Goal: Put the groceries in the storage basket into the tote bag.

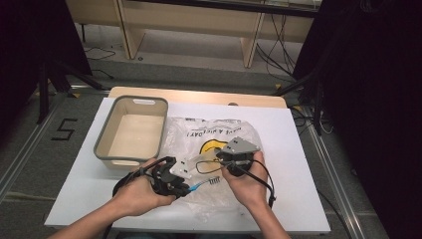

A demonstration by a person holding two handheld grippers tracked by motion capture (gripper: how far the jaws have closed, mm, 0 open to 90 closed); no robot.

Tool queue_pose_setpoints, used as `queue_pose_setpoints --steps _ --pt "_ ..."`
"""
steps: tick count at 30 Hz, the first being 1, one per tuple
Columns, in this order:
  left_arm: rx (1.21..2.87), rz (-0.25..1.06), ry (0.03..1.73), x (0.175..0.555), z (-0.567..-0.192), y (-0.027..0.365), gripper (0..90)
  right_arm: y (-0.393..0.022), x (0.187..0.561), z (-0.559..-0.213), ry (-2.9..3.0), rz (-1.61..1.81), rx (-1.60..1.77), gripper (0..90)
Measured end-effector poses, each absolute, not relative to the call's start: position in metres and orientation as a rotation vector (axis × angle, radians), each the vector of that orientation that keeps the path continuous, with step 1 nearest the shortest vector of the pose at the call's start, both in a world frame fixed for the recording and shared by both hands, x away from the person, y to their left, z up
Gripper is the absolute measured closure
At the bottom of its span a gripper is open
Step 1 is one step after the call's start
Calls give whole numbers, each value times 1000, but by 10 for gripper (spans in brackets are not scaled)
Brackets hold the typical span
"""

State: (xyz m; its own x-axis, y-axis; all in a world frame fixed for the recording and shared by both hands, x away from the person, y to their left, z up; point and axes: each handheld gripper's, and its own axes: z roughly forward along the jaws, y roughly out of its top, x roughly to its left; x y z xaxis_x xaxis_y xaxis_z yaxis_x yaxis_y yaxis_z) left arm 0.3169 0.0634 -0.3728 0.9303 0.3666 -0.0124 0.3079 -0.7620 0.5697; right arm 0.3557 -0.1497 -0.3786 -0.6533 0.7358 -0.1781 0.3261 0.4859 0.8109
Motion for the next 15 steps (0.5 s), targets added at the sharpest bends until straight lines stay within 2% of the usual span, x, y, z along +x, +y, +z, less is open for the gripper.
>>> queue_pose_setpoints --steps 15 --pt "2518 224 497 316 -386 45 826 -150 353 -378 2221 1061 870 900"
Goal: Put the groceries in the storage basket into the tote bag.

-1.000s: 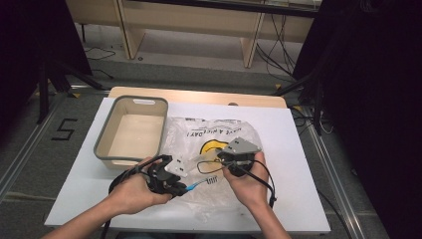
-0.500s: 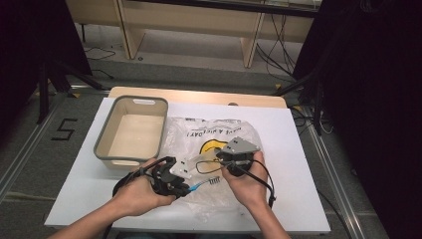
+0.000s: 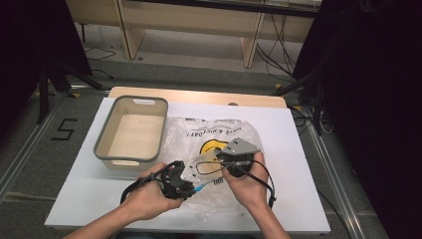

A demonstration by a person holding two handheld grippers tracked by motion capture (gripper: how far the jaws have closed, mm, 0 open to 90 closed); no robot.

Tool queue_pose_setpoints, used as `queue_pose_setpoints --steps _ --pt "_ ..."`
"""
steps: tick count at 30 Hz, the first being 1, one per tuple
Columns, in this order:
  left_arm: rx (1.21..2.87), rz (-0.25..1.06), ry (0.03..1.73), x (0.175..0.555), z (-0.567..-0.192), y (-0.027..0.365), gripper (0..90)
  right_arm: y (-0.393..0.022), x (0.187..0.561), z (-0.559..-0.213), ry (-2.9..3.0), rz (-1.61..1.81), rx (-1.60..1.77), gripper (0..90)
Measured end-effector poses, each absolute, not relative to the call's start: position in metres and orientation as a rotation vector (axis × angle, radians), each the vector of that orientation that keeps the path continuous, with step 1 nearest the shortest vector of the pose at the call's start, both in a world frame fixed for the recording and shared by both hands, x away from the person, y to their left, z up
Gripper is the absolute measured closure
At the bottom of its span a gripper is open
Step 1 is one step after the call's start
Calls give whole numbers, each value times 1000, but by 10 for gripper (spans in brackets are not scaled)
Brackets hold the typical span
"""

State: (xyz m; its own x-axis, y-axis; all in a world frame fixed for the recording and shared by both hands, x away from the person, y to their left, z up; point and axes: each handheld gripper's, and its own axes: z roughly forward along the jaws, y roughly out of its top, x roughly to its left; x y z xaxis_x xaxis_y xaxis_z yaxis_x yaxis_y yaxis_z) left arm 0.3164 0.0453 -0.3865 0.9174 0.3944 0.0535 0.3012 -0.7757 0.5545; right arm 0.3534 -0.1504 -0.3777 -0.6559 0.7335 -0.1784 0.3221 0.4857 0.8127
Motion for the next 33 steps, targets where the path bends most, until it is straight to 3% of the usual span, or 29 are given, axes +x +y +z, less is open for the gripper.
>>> queue_pose_setpoints --steps 21,33 --pt "2455 265 595 326 -408 39 826 -153 353 -382 2249 1050 883 900" --pt "2428 351 628 331 -426 29 825 -152 352 -383 2247 1060 891 900"
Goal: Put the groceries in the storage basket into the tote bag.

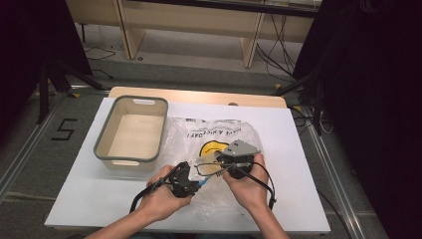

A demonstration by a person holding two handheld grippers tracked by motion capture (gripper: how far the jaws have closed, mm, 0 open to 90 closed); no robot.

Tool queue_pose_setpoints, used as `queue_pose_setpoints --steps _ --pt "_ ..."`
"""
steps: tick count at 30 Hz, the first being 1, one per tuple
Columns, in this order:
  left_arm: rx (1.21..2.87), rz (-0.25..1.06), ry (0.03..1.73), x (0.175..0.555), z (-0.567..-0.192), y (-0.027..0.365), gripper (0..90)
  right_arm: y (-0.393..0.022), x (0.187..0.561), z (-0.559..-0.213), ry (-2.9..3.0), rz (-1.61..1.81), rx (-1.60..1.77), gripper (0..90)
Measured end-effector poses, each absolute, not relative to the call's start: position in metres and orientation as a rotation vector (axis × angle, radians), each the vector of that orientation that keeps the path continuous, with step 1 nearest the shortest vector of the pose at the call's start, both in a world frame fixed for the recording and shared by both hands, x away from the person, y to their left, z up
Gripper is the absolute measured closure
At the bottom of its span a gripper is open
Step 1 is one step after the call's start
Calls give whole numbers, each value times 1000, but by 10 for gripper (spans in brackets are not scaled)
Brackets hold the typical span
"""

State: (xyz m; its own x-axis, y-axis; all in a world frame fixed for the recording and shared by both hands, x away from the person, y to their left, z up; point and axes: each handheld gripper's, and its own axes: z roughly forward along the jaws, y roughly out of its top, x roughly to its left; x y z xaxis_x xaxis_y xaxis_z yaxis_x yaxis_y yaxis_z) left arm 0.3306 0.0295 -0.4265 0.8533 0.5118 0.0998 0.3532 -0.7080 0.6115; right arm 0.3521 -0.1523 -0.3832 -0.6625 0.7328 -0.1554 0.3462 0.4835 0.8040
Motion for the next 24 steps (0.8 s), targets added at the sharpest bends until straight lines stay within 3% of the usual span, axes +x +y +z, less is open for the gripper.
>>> queue_pose_setpoints --steps 24 --pt "2394 473 597 341 -446 14 824 -151 355 -383 2252 1064 899 900"
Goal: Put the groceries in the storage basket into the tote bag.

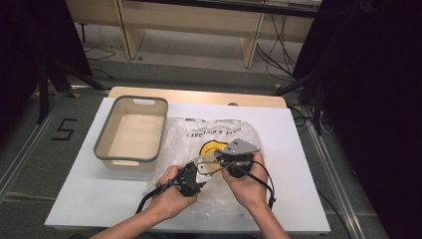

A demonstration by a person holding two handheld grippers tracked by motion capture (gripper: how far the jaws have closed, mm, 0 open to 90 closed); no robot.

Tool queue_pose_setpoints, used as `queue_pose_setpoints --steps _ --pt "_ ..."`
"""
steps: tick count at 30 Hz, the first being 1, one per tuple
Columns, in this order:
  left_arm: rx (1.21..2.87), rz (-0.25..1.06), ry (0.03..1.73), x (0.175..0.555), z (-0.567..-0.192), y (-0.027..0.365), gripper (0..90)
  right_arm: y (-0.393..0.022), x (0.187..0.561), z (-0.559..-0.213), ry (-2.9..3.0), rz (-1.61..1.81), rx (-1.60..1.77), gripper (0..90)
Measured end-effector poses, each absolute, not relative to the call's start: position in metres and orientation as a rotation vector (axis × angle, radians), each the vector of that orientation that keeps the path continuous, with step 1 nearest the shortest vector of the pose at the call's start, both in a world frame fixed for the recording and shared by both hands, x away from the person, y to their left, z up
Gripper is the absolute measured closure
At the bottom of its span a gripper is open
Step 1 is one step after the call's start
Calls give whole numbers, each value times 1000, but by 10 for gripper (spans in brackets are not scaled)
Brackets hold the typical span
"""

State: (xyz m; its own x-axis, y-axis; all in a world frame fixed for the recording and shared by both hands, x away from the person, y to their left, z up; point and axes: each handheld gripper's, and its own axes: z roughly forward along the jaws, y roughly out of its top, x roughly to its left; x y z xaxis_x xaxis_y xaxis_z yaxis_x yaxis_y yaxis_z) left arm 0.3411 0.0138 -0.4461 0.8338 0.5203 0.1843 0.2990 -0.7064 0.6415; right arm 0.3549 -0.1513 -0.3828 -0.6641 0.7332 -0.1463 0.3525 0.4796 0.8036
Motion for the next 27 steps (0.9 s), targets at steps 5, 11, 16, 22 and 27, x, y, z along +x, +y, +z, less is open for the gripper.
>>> queue_pose_setpoints --steps 5,11,16,22,27 --pt "2389 484 606 343 -449 11 824 -150 355 -383 2259 1064 896 900" --pt "2387 517 634 344 -450 9 824 -150 356 -383 2259 1066 904 900" --pt "2393 528 654 347 -452 7 824 -150 356 -383 2260 1063 907 900" --pt "2386 523 691 351 -453 5 824 -151 356 -383 2259 1067 912 900" --pt "2396 522 713 353 -455 4 824 -152 356 -383 2259 1068 912 900"
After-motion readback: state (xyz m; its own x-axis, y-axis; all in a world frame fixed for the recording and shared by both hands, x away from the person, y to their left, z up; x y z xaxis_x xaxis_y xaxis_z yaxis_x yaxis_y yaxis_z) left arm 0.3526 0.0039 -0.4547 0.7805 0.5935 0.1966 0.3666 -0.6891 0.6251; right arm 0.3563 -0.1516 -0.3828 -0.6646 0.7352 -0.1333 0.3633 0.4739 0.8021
